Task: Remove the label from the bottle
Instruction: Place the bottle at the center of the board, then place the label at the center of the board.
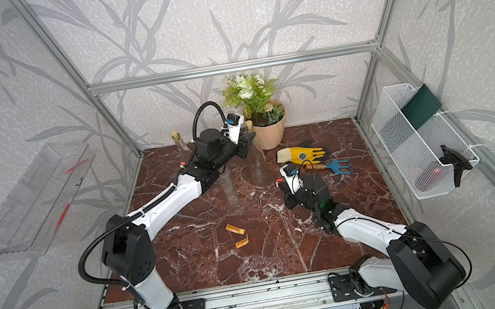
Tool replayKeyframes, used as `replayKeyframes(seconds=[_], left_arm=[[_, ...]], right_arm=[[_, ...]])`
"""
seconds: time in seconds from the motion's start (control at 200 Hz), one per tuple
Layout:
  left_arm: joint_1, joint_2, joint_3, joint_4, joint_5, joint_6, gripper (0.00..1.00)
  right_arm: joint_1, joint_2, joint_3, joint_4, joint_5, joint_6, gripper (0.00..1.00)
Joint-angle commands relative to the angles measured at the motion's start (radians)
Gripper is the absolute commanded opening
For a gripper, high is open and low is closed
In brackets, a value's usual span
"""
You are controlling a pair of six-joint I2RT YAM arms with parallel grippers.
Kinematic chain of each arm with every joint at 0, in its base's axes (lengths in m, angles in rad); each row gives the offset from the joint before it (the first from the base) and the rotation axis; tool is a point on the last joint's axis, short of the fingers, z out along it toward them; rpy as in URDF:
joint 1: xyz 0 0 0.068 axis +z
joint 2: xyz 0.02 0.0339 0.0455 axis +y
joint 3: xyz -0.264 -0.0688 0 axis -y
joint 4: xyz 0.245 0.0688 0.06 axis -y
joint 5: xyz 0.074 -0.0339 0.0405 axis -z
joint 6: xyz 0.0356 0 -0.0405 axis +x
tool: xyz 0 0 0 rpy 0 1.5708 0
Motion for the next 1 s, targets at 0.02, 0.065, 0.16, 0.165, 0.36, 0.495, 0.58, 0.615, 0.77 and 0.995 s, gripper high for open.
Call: replayKeyframes(seconds=[0.02, 0.065, 0.16, 0.165, 0.36, 0.495, 0.58, 0.615, 0.77, 0.995], left_arm=[[-0.006, -0.085, -0.04, -0.008, 0.011, -0.032, 0.45], [-0.008, -0.102, -0.055, -0.011, 0.011, -0.044, 0.46], [-0.008, -0.148, -0.089, -0.019, 0.013, -0.083, 0.46], [-0.008, -0.15, -0.091, -0.02, 0.014, -0.085, 0.46], [-0.023, -0.266, -0.153, -0.138, 0.01, -0.123, 0.46], [-0.024, -0.359, -0.23, -0.187, 0.002, -0.158, 0.46], [-0.023, -0.41, -0.269, -0.223, 0.003, -0.169, 0.46], [-0.024, -0.428, -0.283, -0.237, 0.004, -0.174, 0.45], [-0.024, -0.475, -0.306, -0.31, 0.025, -0.186, 0.46], [-0.025, -0.491, -0.321, -0.441, 0.133, -0.149, 0.44]], right_arm=[[0.007, -0.027, -0.032, 0.077, -0.04, -0.057, 0.0], [0.009, -0.028, -0.05, 0.113, -0.052, -0.079, 0.0], [0.018, -0.028, -0.093, 0.214, -0.077, -0.149, 0.0], [0.02, -0.028, -0.095, 0.219, -0.078, -0.153, 0.0], [0.077, 0.018, -0.147, 0.419, -0.106, -0.347, 0.0], [0.101, 0.071, -0.151, 0.515, -0.139, -0.425, 0.0], [0.113, 0.093, -0.151, 0.563, -0.173, -0.481, 0.0], [0.119, 0.099, -0.151, 0.582, -0.186, -0.504, 0.0], [0.136, 0.097, -0.148, 0.617, -0.245, -0.585, 0.0], [0.14, 0.019, -0.122, 0.487, -0.294, -0.613, 0.0]])
